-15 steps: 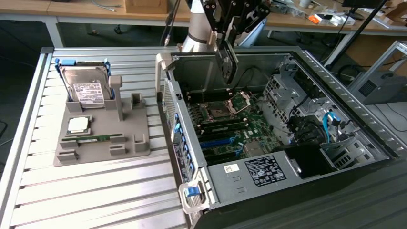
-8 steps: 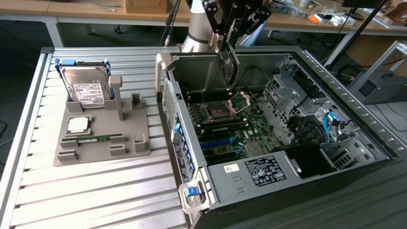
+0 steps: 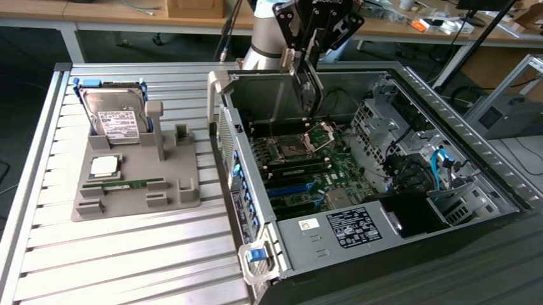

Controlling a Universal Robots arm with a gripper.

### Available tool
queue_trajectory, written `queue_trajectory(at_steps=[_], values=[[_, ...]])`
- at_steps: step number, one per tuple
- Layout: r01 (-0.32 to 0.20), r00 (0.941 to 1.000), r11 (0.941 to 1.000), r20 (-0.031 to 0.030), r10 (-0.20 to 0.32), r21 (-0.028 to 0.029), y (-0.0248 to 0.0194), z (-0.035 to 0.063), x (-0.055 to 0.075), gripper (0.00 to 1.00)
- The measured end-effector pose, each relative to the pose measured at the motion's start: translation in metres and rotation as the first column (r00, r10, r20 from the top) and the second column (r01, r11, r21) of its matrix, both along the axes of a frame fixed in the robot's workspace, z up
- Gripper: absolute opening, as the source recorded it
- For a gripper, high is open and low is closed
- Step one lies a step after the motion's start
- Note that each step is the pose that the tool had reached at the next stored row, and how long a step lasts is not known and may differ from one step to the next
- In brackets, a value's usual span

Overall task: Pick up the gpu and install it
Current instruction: 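Pick up the gpu and move the gpu toward the slot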

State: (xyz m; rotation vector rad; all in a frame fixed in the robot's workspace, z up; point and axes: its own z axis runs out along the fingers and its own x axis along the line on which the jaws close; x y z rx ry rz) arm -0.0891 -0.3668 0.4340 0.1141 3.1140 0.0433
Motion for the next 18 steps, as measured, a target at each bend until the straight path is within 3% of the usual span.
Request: queue_trajectory(at_steps=[1,3,11,18], values=[[0.000,1.0000,1.0000,0.0000,0.000,-0.0055,0.0000,-0.0006,0.001,0.27],[0.000,1.0000,1.0000,0.0000,0.000,-0.0078,-0.0003,-0.0028,0.003,0.27],[0.000,1.0000,1.0000,0.0000,0.000,-0.0079,-0.0026,-0.0159,0.015,0.27],[0.000,1.0000,1.0000,0.0000,0.000,-0.0079,-0.0030,-0.0199,0.020,0.27]])
